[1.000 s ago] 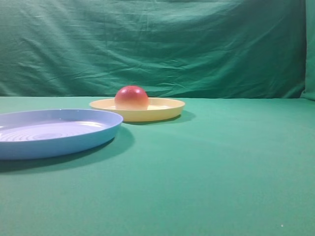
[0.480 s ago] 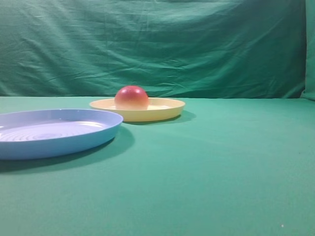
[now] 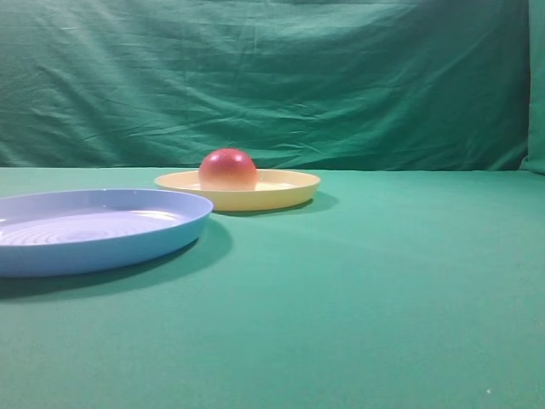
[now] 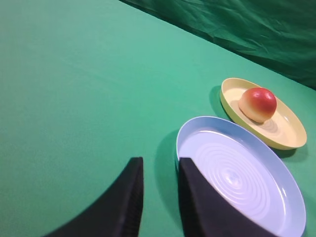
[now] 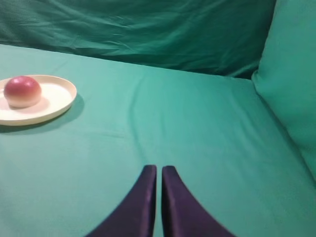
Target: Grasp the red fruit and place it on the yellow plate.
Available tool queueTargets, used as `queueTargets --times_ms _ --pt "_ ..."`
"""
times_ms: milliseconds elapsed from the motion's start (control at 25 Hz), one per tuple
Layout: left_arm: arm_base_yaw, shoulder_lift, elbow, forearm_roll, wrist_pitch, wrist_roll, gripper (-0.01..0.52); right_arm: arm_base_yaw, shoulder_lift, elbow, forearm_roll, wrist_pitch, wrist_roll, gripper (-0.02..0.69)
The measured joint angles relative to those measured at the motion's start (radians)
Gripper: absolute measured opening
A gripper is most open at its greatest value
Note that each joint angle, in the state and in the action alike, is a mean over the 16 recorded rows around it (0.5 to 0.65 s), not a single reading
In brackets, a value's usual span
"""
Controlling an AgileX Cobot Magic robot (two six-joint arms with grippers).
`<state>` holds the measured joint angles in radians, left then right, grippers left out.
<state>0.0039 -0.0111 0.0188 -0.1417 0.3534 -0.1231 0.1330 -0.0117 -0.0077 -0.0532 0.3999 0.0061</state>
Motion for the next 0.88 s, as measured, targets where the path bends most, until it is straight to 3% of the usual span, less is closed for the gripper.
queueTargets --times_ms 880 --pt "0.000 0.000 0.000 0.000 0.000 0.000 0.157 -0.003 -0.001 0.031 0.000 -0.015 0.001 0.000"
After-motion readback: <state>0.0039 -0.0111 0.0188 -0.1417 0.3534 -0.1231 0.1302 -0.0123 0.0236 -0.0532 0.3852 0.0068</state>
